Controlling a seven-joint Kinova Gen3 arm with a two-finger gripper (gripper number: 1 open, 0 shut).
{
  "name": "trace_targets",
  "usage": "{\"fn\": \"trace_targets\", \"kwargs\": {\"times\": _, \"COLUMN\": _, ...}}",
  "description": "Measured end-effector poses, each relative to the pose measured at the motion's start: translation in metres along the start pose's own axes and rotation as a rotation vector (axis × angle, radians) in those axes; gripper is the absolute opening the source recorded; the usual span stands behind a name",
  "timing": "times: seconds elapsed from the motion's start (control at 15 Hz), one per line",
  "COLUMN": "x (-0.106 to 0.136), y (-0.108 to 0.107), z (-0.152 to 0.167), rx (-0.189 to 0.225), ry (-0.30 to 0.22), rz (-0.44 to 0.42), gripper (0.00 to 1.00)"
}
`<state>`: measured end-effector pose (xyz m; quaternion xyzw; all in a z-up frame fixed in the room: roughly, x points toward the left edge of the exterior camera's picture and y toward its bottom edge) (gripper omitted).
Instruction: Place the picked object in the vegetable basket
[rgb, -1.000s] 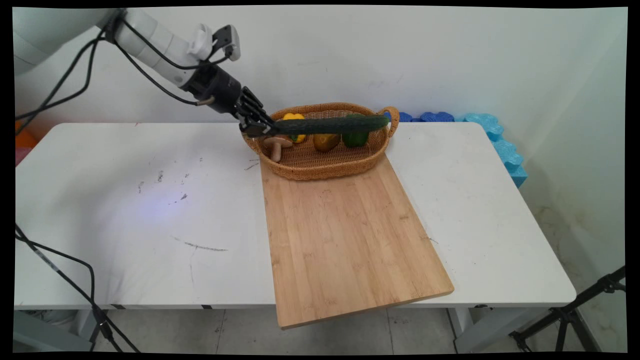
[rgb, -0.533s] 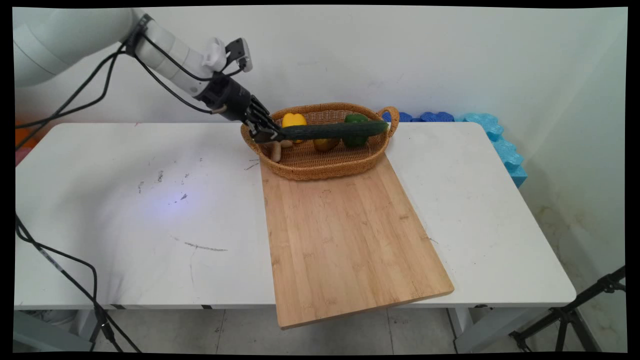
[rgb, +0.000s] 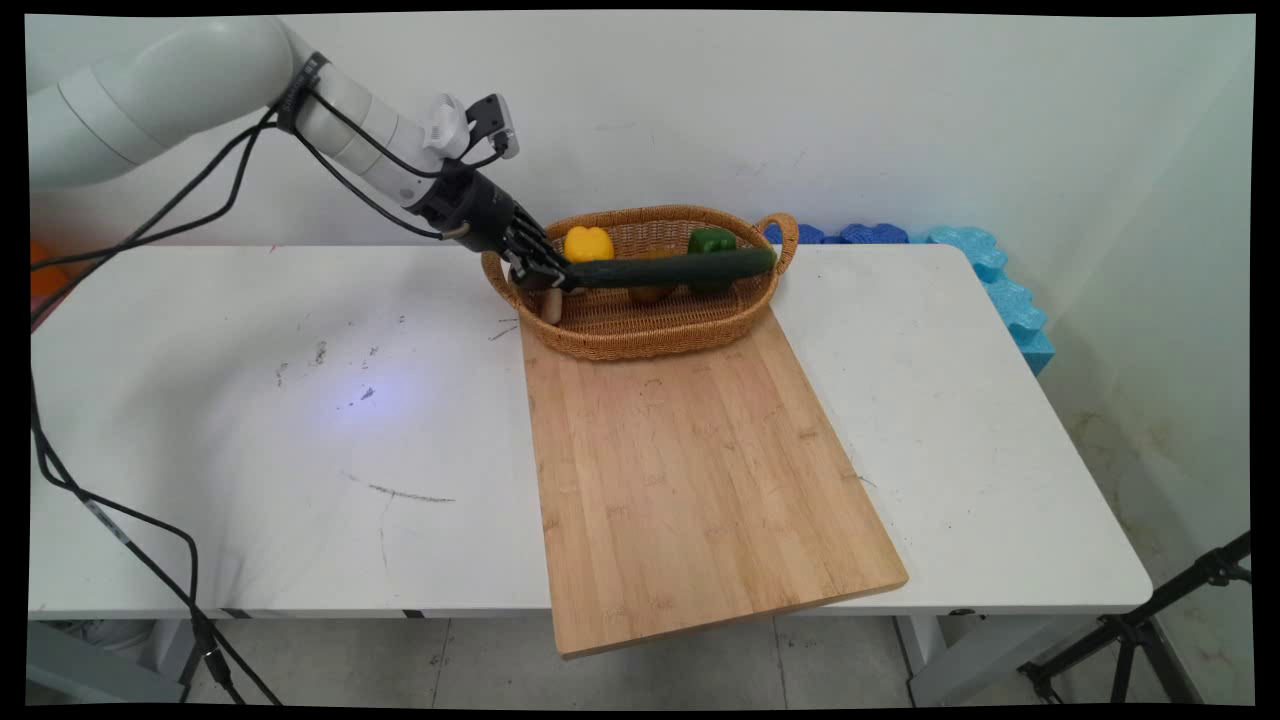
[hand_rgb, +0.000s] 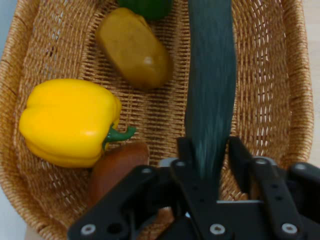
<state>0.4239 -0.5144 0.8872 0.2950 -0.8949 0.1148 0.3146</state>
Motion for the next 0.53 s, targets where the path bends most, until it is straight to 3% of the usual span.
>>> {"fn": "trace_targets", "kwargs": {"times": 0.07, "x": -0.0004, "y": -0.0005, "z": 0.0024, "rx": -0.001, "ry": 0.003, "rz": -0.003, "gripper": 1.0}}
{"fn": "trace_targets", "kwargs": {"times": 0.53, "x": -0.0002, "y": -0.0005, "z": 0.0066, "rx": -0.016, "ry": 0.026, "rz": -0.011, "gripper": 1.0}}
